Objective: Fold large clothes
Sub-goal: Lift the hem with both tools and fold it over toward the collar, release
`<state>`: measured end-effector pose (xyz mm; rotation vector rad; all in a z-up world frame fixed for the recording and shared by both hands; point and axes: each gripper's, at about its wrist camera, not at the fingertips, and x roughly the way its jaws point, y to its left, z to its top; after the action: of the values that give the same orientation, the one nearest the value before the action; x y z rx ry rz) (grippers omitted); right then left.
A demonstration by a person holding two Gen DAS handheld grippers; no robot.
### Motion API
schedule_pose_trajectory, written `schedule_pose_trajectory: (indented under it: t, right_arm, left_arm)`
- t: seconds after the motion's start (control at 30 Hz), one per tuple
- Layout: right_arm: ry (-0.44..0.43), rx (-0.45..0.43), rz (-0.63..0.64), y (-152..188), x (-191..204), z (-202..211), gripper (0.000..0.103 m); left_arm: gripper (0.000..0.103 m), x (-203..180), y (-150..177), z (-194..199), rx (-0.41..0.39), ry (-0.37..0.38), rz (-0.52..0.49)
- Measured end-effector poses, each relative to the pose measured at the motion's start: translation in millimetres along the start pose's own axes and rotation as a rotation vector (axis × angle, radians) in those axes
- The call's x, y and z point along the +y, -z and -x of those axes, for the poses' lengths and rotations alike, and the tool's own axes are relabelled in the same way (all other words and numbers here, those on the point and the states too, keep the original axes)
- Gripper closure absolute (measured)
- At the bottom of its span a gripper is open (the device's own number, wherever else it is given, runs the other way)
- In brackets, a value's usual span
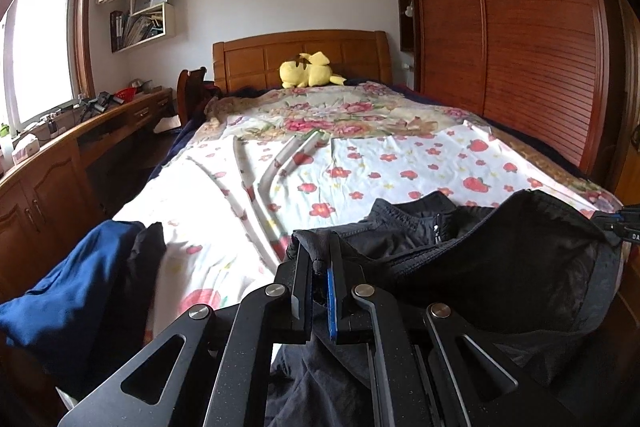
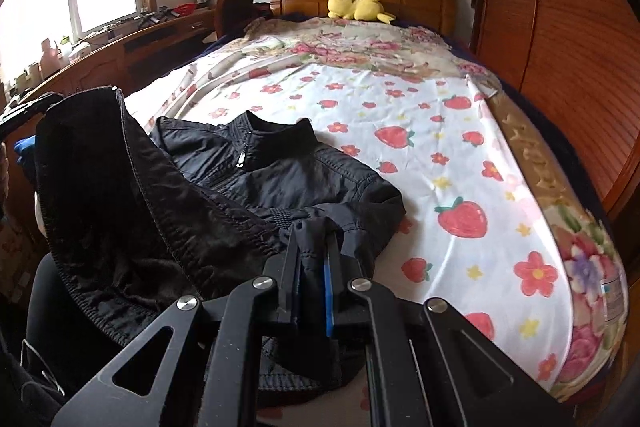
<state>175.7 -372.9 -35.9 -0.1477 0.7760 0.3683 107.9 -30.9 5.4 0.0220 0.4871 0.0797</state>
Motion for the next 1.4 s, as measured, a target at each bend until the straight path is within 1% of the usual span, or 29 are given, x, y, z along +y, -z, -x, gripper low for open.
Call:
schedule_pose_trajectory:
  t: [0.27,0.4,0.53,0.7,0.83,0.93,1.1,1.2,1.3,1.37,1.4]
  right_arm:
    - [0.014,0.011,-0.015,1,-4,-40,0.094]
    - [-0.005,0.027,-0.046,-9,-13,-57,0.094]
    - [-0.017,0.013,-0.053,-30,-21,-70,0.094]
    - [-0.012,0.014,-0.066,-69,-36,-92,0.094]
    - [0.021,-0.006,-0.058,-102,-50,-108,0.094]
    - [0.055,-0.003,-0.049,-116,-59,-122,0.094]
    - [0.109,0.051,-0.058,-118,-72,-151,0.094]
    - [0.113,0.086,-0.077,-112,-79,-165,0.094]
    - [0.114,0.103,-0.078,-104,-79,-175,0.094]
    - [0.119,0.102,-0.08,-100,-78,-177,0.094]
    - [0.12,0.099,-0.083,-100,-77,-177,0.093]
  left_arm:
    - [0.097,3,1,-31,0.017,-0.005,0.016]
    - [0.097,5,-4,-46,0.02,0.003,0.025]
    - [0.097,10,-12,-63,0.016,0.001,0.043]
    - [0.097,11,-27,-88,0.012,-0.011,0.05]
    - [0.097,13,-37,-101,-0.005,-0.005,0.072]
    - [0.097,12,-38,-112,-0.015,0.007,0.082]
    - [0.096,9,-33,-128,-0.027,0.029,0.093]
    - [0.094,8,-28,-135,-0.028,0.026,0.101]
    - [0.087,7,-21,-136,-0.024,0.034,0.101]
    - [0.079,8,-19,-134,-0.033,0.03,0.101]
    - [0.077,9,-19,-133,-0.039,0.026,0.101]
